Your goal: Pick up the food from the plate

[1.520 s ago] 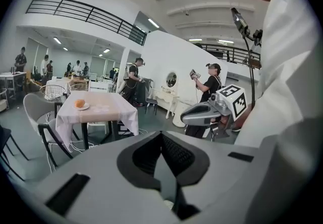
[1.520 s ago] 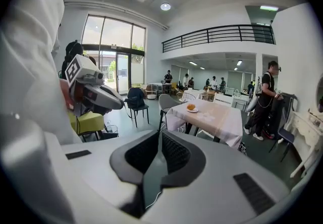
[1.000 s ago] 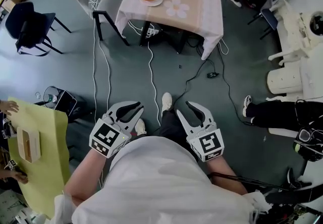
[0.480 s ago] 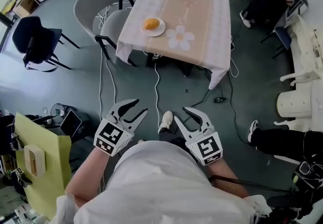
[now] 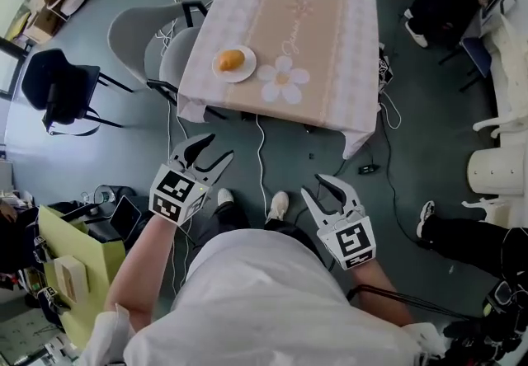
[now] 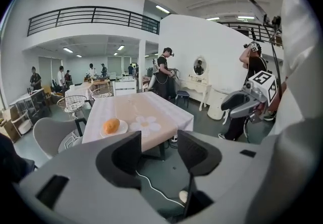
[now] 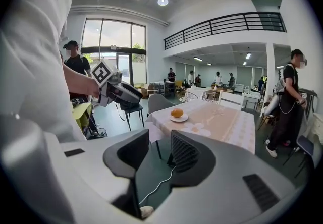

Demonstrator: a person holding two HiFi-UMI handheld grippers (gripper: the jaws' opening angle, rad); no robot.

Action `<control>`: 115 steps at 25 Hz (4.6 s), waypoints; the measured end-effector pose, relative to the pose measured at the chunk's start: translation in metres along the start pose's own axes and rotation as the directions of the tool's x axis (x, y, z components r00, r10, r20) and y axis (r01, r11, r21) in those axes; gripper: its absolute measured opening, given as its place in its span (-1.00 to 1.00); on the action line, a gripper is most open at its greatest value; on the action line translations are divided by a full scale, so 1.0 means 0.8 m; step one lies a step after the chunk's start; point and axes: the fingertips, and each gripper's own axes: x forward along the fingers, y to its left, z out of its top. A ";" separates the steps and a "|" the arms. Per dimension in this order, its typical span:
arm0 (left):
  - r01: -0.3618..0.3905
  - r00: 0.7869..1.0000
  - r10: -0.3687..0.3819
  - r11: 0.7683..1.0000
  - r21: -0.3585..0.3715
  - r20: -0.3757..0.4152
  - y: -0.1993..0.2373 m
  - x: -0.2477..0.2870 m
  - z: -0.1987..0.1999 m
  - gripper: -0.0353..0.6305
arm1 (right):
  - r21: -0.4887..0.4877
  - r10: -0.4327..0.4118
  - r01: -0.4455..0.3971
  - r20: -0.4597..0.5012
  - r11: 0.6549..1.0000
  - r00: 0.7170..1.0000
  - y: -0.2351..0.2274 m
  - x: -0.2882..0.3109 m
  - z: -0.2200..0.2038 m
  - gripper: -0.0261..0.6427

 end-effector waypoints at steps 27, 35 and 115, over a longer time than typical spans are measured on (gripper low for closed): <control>0.193 0.927 -0.083 0.941 0.276 -0.365 0.302 0.332 -0.049 0.19 | 0.190 -0.368 0.394 -0.156 0.899 0.917 -0.143 0.151 0.086 -0.52; 0.236 0.917 -0.096 0.913 0.333 -0.388 0.306 0.350 -0.059 0.18 | 0.191 -0.425 0.458 -0.190 0.868 0.885 -0.143 0.152 0.087 -0.52; 0.010 0.992 -0.029 0.988 0.156 0.123 -0.089 -0.020 0.143 0.17 | -0.030 -0.041 0.040 -0.036 0.999 0.999 -0.021 -0.029 -0.026 -0.85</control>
